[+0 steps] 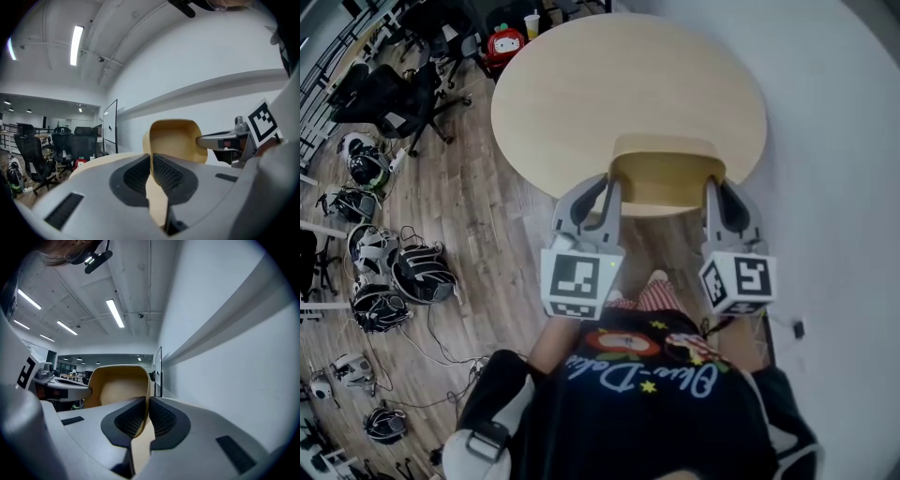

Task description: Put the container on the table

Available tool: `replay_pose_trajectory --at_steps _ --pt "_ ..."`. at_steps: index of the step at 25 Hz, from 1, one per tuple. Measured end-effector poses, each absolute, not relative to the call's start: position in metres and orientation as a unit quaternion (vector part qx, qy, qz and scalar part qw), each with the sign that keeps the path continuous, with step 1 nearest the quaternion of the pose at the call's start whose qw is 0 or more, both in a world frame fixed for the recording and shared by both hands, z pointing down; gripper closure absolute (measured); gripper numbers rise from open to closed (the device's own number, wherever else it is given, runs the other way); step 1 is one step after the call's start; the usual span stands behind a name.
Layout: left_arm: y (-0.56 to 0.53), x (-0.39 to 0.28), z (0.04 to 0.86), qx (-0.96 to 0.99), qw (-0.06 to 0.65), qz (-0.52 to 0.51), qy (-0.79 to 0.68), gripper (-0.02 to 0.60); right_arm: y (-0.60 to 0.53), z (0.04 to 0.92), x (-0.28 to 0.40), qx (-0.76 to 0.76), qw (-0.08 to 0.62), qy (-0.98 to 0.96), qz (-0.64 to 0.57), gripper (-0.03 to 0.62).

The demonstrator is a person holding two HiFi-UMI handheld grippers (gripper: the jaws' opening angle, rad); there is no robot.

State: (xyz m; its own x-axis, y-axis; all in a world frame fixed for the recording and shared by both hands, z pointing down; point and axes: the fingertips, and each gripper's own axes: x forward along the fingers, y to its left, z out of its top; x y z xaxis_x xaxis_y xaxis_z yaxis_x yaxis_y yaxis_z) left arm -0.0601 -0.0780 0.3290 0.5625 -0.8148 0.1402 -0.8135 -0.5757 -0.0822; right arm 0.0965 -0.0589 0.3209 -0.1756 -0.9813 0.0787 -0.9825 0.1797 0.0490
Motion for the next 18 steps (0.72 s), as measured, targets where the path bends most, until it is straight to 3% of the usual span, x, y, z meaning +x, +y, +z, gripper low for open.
replay_pose_trajectory --at_steps 18 --pt "-0.199 0.013 0.33 -0.851 -0.014 -0.108 0.514 0.568 -0.2 0.319 0.169 0.588 0.052 -0.806 0.033 0.574"
